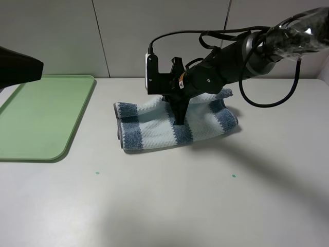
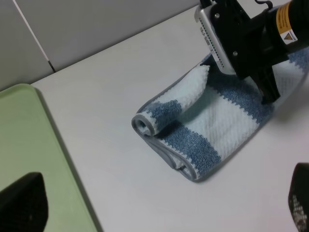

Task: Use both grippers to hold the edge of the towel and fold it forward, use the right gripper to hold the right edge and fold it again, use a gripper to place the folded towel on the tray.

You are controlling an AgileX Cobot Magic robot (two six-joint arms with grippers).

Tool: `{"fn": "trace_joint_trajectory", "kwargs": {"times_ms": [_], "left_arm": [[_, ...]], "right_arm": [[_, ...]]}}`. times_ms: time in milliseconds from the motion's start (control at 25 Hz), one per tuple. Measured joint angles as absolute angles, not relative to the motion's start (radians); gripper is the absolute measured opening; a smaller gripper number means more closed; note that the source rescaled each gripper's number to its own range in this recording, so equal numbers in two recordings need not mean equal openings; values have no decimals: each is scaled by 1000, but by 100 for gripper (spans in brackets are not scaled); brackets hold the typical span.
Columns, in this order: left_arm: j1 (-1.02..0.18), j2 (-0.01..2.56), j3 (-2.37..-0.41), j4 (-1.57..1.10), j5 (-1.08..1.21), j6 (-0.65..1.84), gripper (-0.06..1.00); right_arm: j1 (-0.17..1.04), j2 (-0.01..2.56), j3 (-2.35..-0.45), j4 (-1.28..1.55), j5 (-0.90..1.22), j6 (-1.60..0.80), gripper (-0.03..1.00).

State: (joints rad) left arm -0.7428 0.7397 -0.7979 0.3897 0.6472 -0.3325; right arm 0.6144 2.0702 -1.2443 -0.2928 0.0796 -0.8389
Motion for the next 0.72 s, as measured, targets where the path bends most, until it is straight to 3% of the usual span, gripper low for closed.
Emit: {"fn": "trace_joint_trajectory", "kwargs": {"times_ms": [520, 600, 720], "left_arm": [[-743, 740, -798, 390, 647, -332, 100], [-743, 740, -798, 390, 647, -332, 100], [-743, 740, -798, 390, 647, -332, 100]], "right_arm": [[592, 2073, -1244, -296, 0, -841, 3], [591, 2074, -1244, -296, -17, -841, 10], [591, 2074, -1244, -296, -34, -841, 34]]}}
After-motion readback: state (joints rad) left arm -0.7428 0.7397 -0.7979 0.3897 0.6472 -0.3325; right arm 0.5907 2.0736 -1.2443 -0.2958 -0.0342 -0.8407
